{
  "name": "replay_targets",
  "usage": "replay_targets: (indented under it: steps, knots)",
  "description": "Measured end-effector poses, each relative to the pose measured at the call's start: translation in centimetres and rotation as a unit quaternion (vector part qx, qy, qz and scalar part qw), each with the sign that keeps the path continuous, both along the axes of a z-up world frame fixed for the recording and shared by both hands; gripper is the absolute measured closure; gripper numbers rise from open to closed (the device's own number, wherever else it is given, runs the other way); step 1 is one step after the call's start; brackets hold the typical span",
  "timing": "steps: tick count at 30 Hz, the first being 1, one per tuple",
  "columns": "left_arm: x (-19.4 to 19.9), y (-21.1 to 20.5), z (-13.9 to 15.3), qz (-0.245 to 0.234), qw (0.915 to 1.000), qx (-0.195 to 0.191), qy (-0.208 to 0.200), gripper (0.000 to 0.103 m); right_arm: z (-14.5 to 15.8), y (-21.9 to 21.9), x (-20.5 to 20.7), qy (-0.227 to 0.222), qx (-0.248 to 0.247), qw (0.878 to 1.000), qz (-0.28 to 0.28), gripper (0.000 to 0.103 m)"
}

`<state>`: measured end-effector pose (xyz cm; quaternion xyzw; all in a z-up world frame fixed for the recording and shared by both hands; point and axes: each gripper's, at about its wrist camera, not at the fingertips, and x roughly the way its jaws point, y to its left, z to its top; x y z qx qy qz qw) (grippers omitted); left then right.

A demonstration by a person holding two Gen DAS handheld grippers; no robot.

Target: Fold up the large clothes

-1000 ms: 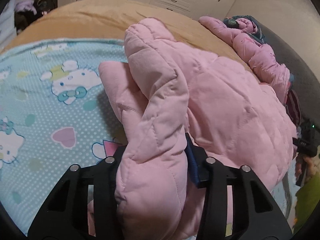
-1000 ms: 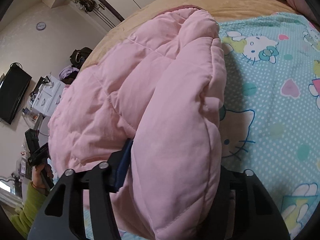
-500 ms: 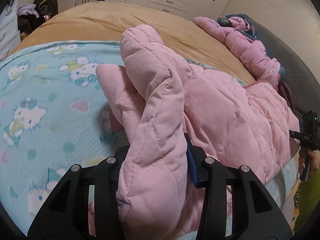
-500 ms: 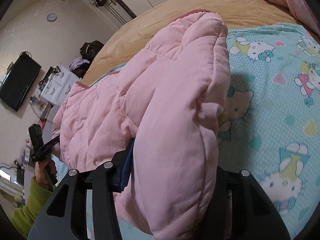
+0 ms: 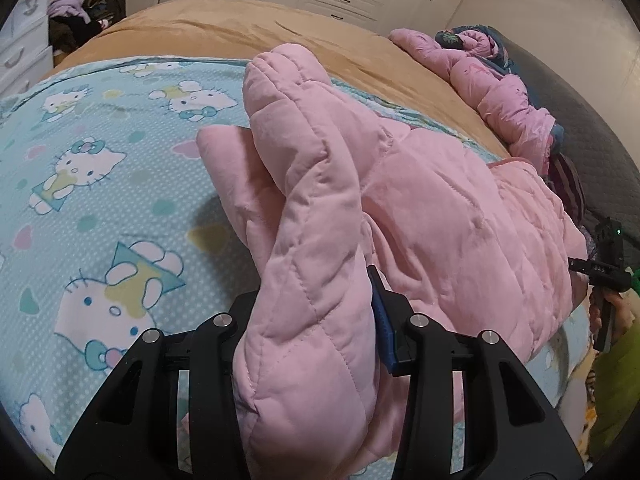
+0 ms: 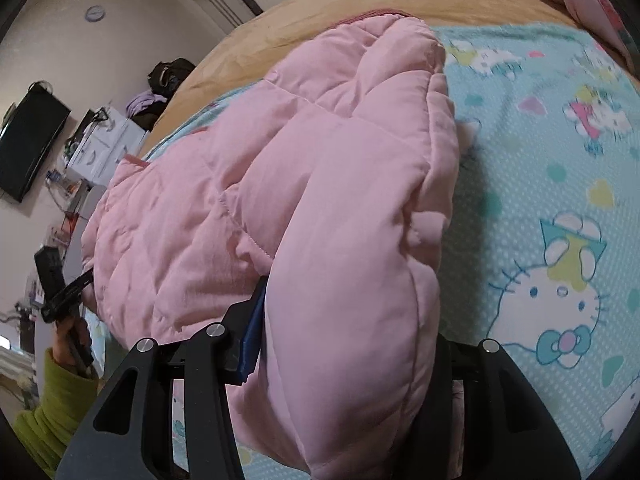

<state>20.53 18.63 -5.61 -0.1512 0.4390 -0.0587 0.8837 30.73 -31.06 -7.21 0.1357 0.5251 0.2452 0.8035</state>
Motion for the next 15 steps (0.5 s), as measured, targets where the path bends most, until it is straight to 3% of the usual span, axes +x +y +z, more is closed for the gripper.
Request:
replay_targets:
  steps: [7,9,12,14,15]
  knots:
    - [0.2,0.1,-0.3,0.006,0.9999,0.004,0.007,0.067,-1.3,0.2,-0.2,0.009,-0.028,0.999,-0.034,0.04]
    - [0.3,0.1,-0.4,0.01,0.9998,0.01,0.01,0.064,-1.5,0.4,-0.5,0.005,-0.043,0.998,-0.055,0.022]
    - [0.2,-0.2,0.0,0.023,0.9988,0.039,0.016,0.051,-1.0,0.3,-1.2,-0.003,-0.06,0.995,-0.08,0.009]
    - [-0.4,-0.3,0.7,0.033,0.9978,0.057,0.007,0.031,0.4,0.4,-2.4,-0.037,-0.083,0.992,-0.092,0.007]
    - [-0.6,-0.3,1.1,0.036,0.9974,0.063,0.002,0.027,1.3,0.5,-3.2,-0.062,-0.092,0.989,-0.098,0.005]
